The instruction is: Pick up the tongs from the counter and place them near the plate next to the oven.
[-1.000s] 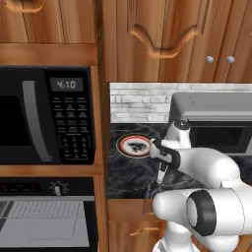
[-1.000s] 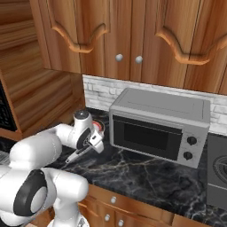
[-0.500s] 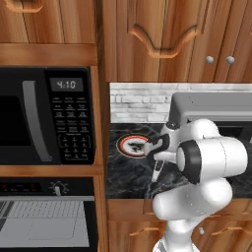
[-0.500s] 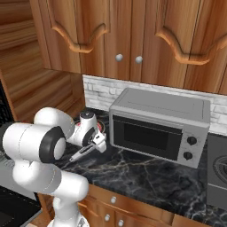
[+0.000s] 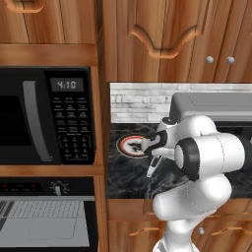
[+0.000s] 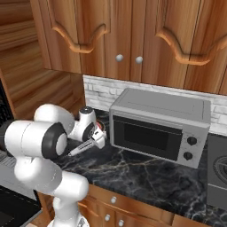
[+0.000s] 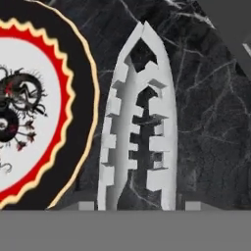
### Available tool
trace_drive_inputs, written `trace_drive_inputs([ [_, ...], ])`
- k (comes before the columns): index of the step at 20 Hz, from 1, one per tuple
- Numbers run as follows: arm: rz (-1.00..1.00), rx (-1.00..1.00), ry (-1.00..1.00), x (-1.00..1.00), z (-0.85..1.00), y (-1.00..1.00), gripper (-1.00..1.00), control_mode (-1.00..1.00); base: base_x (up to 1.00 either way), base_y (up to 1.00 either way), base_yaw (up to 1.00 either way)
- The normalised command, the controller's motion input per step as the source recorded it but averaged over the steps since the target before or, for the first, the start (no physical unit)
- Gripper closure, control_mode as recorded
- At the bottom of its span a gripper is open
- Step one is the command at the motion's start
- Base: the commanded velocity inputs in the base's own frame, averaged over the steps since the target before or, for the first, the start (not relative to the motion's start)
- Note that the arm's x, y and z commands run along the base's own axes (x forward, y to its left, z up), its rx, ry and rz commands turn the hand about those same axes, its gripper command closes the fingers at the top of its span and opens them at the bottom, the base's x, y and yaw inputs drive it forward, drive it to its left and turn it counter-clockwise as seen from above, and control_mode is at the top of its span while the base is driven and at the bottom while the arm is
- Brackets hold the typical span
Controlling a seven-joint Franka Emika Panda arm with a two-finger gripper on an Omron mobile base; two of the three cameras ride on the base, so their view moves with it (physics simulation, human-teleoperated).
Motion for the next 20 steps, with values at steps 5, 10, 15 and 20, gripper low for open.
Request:
trace_drive_inputs([
  [5,0.0,0.0,-0.09,-0.34,0.42,-0.07,-1.0,-1.0,0.0,0.0,0.0],
  [10,0.0,0.0,-0.03,-0.41,0.64,-0.02,-1.0,-1.0,0.0,0.0,0.0],
  [15,0.0,0.0,-0.21,-0.87,0.92,-0.02,-1.0,-1.0,0.0,0.0,0.0],
  [20,0.0,0.0,-0.23,-0.92,0.6,-0.03,-1.0,-1.0,0.0,0.0,0.0],
])
